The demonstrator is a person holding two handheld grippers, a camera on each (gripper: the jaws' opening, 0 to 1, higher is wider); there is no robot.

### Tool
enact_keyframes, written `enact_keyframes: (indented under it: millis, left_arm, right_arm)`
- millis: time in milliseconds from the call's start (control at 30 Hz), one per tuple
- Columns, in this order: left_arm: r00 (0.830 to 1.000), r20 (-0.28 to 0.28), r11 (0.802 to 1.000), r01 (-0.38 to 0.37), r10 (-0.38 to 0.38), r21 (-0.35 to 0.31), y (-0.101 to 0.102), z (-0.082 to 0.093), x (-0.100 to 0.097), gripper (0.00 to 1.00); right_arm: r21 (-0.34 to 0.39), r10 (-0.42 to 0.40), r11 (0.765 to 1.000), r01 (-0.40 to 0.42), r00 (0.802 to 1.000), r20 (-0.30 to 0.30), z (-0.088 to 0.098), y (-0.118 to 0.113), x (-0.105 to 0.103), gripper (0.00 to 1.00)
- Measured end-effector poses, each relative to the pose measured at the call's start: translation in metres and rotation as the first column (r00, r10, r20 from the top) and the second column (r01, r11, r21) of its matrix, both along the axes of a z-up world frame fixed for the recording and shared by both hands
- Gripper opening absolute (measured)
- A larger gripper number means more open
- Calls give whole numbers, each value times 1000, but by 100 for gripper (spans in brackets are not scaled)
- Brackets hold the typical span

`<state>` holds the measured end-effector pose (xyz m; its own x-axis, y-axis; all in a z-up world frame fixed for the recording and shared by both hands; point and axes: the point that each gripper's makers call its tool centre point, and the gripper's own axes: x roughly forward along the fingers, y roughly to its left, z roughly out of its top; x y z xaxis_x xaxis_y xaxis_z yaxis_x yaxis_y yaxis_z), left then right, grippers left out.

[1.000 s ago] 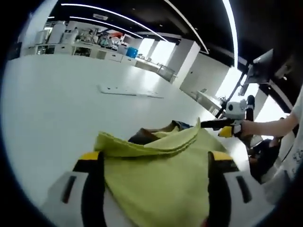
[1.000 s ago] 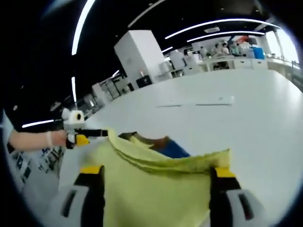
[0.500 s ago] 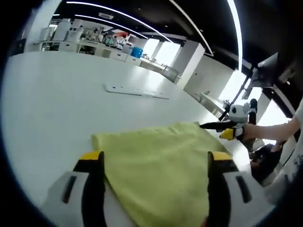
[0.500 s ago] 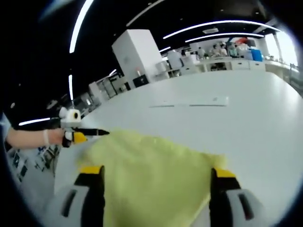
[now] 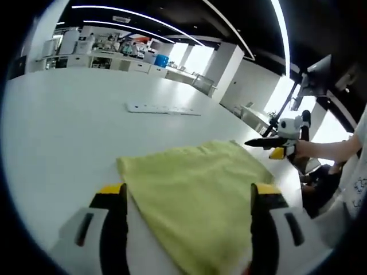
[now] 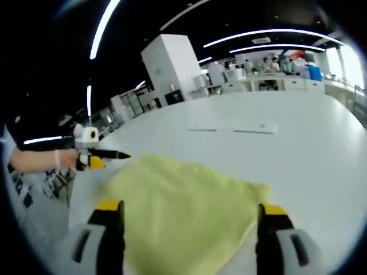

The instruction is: Fold the garment on the visible template until the final outline fits inside the template.

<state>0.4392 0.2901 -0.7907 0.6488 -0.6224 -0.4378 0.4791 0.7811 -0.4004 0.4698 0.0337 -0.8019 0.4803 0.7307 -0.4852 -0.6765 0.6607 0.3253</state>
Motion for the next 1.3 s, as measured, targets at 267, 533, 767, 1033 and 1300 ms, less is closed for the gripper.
enact_keyframes:
  millis: [267,533,767,1033,1300]
  left_arm:
    - [999,-40,1000,-12,12,-11,7,-5,-34,75]
    - [995,-91,999,-35,36,4,6,-12,-75,67]
    - [993,-102,998,-66,67,16,14,-16,-100,60]
    - [990,-131,998,-58,58,1,17,-27,-116,42]
    - [984,-152,995,-100,97,-11,17,-30,-120,31]
  right_arm:
    - [-9,-27,1000,27,1000,-2,-2,-28,-26,79]
    - [34,-81,996,83,995,-58,-7,-46,-66,69]
    - [46,-80,995,83,993,-82,-11,-50,-92,64]
    - [68,-63,995,72,991,-114,-15,-45,-112,52]
    - [66,-71,994,82,985,-156,-26,-50,-118,37]
